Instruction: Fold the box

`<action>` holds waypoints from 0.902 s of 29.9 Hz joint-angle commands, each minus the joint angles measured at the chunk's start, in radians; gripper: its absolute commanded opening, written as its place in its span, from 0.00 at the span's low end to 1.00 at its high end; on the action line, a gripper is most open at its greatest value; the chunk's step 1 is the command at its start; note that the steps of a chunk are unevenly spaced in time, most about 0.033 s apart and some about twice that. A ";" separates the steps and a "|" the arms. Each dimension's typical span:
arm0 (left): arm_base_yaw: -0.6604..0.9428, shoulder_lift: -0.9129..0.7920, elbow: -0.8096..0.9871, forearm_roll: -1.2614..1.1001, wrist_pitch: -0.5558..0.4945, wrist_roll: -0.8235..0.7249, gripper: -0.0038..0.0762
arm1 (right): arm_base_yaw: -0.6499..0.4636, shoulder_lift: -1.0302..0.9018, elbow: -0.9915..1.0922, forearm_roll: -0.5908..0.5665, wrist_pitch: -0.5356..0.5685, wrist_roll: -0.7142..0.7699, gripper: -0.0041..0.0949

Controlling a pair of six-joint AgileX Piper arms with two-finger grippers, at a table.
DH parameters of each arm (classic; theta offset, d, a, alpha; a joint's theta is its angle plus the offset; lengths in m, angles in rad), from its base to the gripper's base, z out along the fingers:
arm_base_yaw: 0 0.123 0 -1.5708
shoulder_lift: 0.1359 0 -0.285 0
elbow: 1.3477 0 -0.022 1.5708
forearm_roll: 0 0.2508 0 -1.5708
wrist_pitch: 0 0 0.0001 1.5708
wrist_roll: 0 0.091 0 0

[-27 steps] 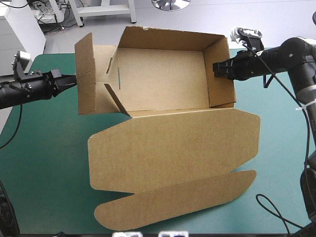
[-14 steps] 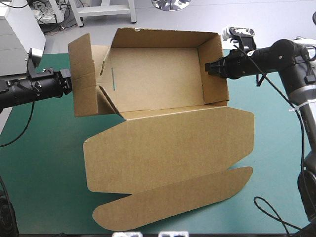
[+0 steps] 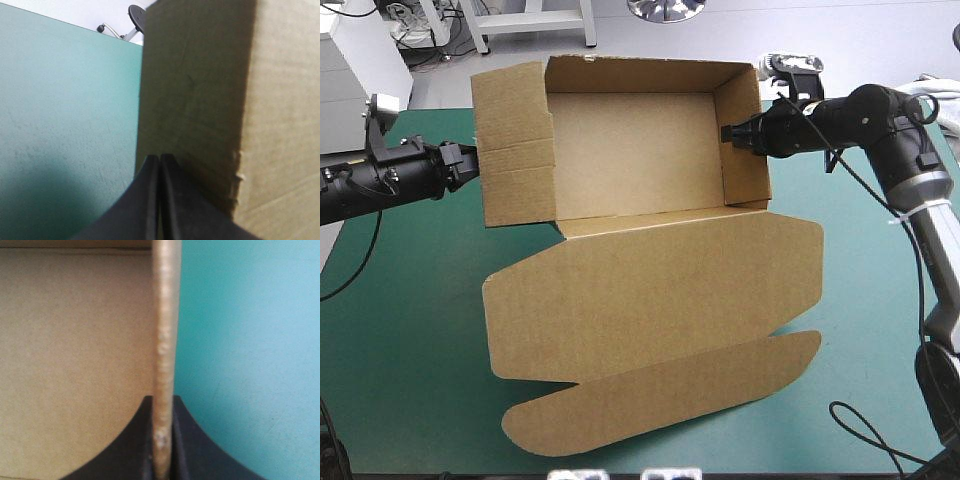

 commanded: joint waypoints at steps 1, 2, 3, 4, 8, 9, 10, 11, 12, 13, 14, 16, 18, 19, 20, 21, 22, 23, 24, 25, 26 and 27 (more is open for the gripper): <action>-0.004 -0.052 -0.029 -0.065 0.064 0.004 0.04 | 0.037 -0.021 -0.031 0.027 -0.087 0.022 0.03; -0.004 -0.056 -0.029 -0.065 0.064 -0.004 0.04 | 0.046 -0.015 -0.031 0.027 -0.094 0.022 0.03; -0.004 -0.056 -0.029 -0.061 0.064 -0.011 0.04 | 0.056 -0.010 -0.031 0.027 -0.108 0.022 0.03; -0.004 -0.058 -0.029 -0.061 0.064 -0.011 0.04 | 0.065 -0.004 -0.031 0.027 -0.121 0.022 0.03; -0.004 -0.058 -0.029 -0.038 0.064 -0.016 0.04 | 0.084 0.008 -0.031 0.034 -0.152 0.029 0.03; -0.004 -0.058 -0.029 -0.023 0.064 -0.018 0.04 | 0.084 0.011 -0.031 0.034 -0.152 0.029 0.03; -0.004 -0.058 -0.029 -0.016 0.064 -0.020 0.04 | 0.084 0.012 -0.031 0.034 -0.153 0.029 0.03; -0.004 -0.058 -0.029 -0.013 0.064 -0.020 0.04 | 0.084 0.016 -0.031 0.034 -0.154 0.031 0.03; -0.004 -0.058 -0.029 -0.011 0.064 -0.020 0.04 | 0.084 0.016 -0.031 0.034 -0.158 0.033 0.03; -0.004 -0.058 -0.029 -0.008 0.064 -0.020 0.04 | 0.084 0.016 -0.031 0.034 -0.160 0.039 0.03; -0.004 -0.058 -0.029 -0.005 0.064 -0.020 0.04 | 0.084 0.016 -0.031 0.034 -0.165 0.040 0.03; -0.004 -0.058 -0.029 -0.005 0.064 -0.020 0.04 | 0.084 0.016 -0.031 0.034 -0.170 0.042 0.03; -0.004 -0.058 -0.029 -0.005 0.064 -0.020 0.04 | 0.084 0.016 -0.031 0.034 -0.170 0.045 0.03; -0.004 -0.058 -0.029 -0.005 0.064 -0.020 0.04 | 0.084 0.016 -0.031 0.034 -0.171 0.047 0.03; -0.004 -0.058 -0.029 -0.005 0.064 -0.018 0.04 | 0.084 0.016 -0.031 0.034 -0.173 0.047 0.03; -0.004 -0.058 -0.029 -0.005 0.064 -0.018 0.04 | 0.084 0.018 -0.031 0.034 -0.175 0.047 0.03; -0.004 -0.058 -0.029 -0.005 0.064 -0.018 0.05 | 0.084 0.018 -0.031 0.034 -0.176 0.048 0.03; -0.004 -0.058 -0.029 -0.005 0.064 -0.018 0.06 | 0.084 0.022 -0.031 0.034 -0.176 0.052 0.03; -0.004 -0.058 -0.029 -0.005 0.064 -0.018 0.08 | 0.084 0.024 -0.031 0.034 -0.176 0.052 0.03; -0.004 -0.058 -0.029 -0.005 0.064 -0.014 0.11 | 0.084 0.027 -0.031 0.034 -0.174 0.052 0.03; -0.004 -0.058 -0.029 -0.005 0.064 -0.011 0.13 | 0.086 0.035 -0.031 0.034 -0.174 0.054 0.03; -0.004 -0.058 -0.029 -0.005 0.064 -0.011 0.17 | 0.088 0.035 -0.031 0.036 -0.174 0.057 0.03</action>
